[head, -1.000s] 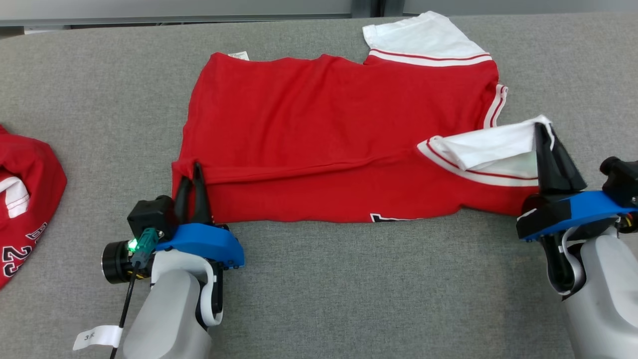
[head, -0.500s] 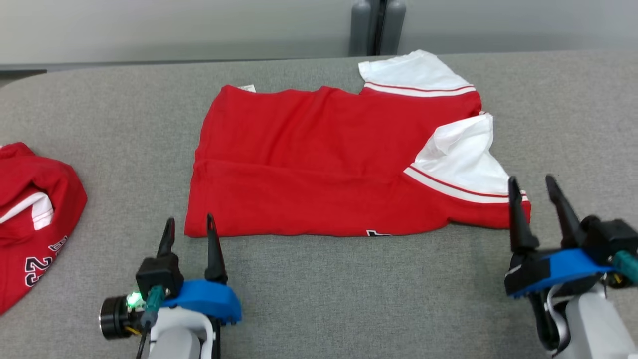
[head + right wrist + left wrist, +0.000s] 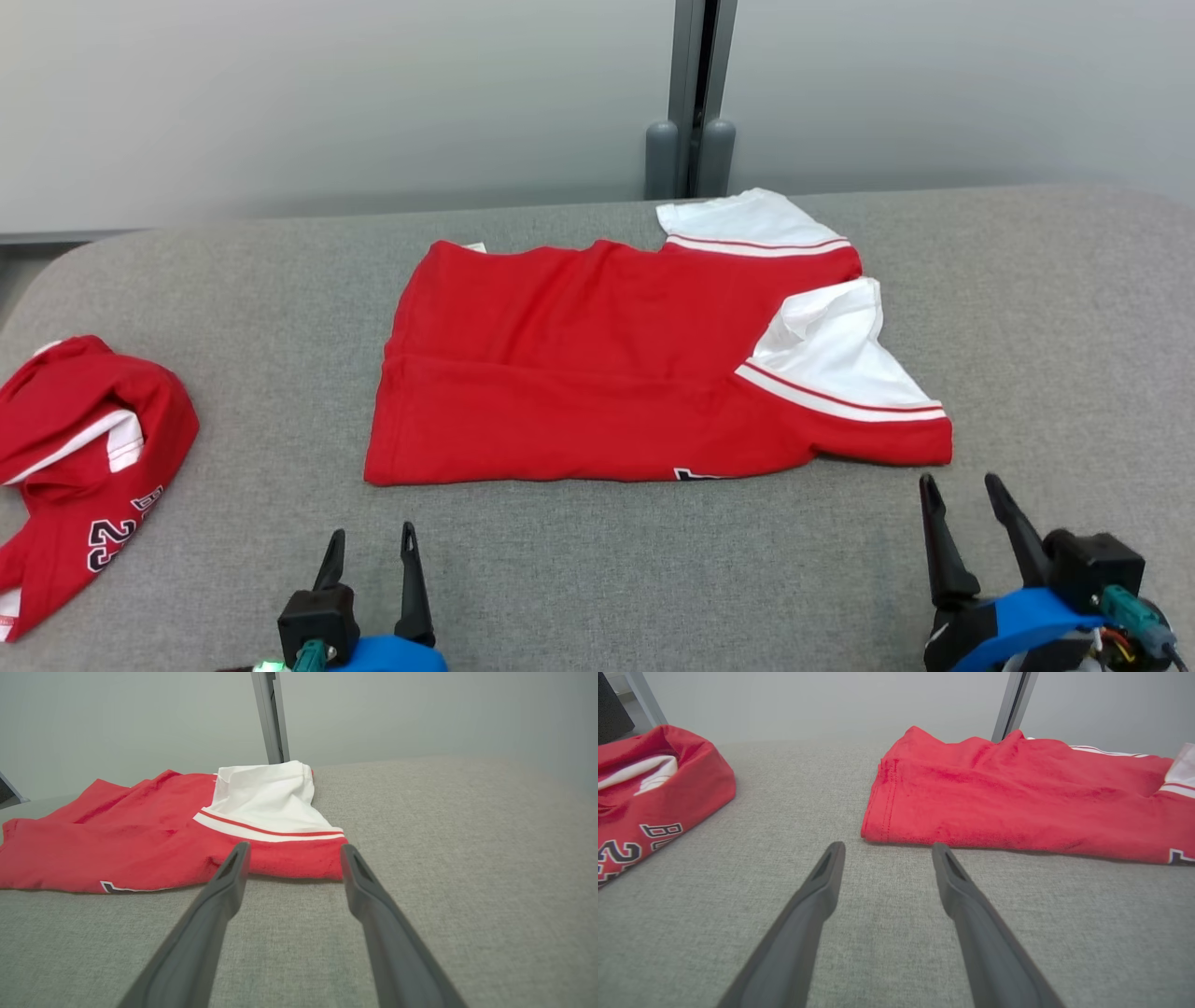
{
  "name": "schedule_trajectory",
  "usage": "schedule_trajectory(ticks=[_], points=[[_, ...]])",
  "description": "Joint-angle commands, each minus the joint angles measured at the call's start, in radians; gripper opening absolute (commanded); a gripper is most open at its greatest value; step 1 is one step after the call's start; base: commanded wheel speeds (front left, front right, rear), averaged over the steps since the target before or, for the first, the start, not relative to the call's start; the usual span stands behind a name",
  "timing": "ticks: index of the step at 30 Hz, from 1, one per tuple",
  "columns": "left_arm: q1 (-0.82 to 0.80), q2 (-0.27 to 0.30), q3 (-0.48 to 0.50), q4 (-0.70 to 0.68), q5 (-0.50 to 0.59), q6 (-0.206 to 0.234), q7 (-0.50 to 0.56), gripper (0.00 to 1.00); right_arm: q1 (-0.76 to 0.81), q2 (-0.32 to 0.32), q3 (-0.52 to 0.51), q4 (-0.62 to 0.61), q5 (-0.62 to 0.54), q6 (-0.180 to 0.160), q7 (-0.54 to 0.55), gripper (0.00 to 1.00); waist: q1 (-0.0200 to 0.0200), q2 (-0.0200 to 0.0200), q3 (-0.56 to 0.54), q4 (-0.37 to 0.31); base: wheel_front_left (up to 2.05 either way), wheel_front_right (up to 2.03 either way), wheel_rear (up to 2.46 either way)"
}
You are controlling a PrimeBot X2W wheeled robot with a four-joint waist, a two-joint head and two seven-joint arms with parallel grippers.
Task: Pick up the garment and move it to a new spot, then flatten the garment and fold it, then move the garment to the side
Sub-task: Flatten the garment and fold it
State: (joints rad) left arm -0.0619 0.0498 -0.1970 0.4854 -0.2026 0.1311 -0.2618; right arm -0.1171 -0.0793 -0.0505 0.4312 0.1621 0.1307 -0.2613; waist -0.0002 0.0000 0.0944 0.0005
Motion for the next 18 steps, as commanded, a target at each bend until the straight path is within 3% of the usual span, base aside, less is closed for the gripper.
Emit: schedule_trajectory(ticks=[1, 9, 18], points=[[0.017, 0.001, 0.002, 0.000, 0.002, -0.006, -0.005, 1.00, 0.029, 0.006, -0.003, 0.002, -0.005, 0.000, -0.005, 1.00, 0.0002, 0.0000, -0.021, -0.007, 0.00, 0.00, 0.00], [0.037, 0.001, 0.012, 0.000, 0.002, -0.015, -0.005, 1.00, 0.058, 0.016, 0.000, 0.015, -0.007, 0.000, -0.005, 1.00, 0.0002, 0.0000, -0.040, -0.006, 0.00, 0.00, 0.00], [-0.038, 0.001, 0.025, 0.001, -0.016, -0.013, -0.005, 1.00, -0.005, 0.005, -0.002, -0.006, 0.003, 0.000, -0.005, 1.00, 0.0002, 0.0000, 0.033, -0.007, 0.00, 0.00, 0.00]])
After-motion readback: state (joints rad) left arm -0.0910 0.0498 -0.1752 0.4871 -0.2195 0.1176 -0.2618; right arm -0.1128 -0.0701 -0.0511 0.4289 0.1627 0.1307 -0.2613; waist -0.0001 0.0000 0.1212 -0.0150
